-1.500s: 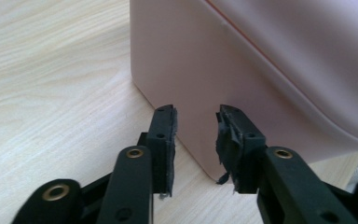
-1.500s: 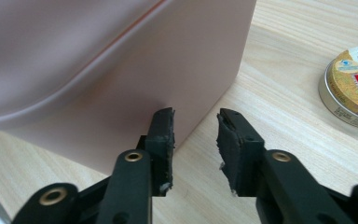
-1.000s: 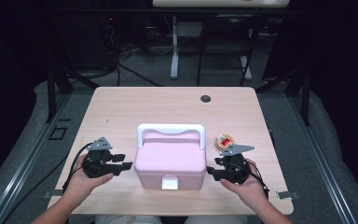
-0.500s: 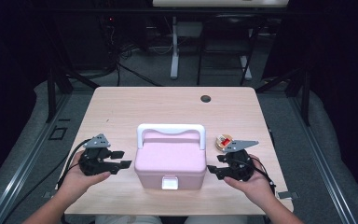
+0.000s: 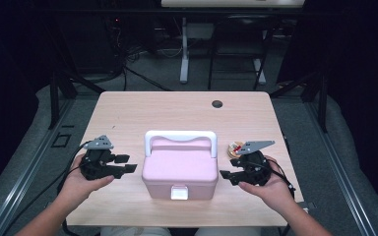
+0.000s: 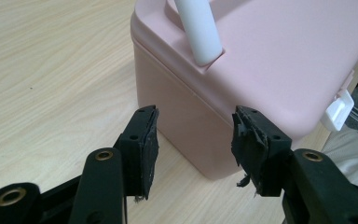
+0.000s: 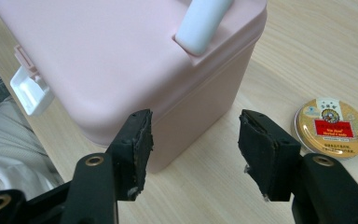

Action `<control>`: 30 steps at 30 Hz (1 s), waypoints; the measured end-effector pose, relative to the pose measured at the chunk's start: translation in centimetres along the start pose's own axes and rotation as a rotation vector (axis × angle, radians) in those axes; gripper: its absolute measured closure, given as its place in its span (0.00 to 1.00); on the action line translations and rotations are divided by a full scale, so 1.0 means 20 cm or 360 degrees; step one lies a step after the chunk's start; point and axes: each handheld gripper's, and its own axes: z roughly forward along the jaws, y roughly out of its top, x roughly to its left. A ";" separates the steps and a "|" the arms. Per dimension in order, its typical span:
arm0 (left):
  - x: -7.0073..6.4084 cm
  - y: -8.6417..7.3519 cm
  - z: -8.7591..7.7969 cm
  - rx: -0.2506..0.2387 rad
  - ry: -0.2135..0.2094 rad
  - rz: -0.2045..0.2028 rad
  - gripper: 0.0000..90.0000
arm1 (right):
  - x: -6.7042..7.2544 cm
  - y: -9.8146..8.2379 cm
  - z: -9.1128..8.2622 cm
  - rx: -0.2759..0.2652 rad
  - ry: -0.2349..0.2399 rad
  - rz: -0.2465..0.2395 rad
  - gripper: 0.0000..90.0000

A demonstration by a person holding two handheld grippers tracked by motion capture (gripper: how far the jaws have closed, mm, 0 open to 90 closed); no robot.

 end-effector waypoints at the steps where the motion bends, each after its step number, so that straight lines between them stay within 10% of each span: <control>1: 0.00 0.01 0.00 0.0001 -0.0003 -0.0004 0.56 | 0.00 0.01 -0.01 0.0001 0.0000 0.0004 0.48; 30: 0.01 0.12 0.02 0.0008 -0.0031 0.0020 0.56 | -0.03 0.13 0.01 -0.0062 0.0057 0.0007 0.49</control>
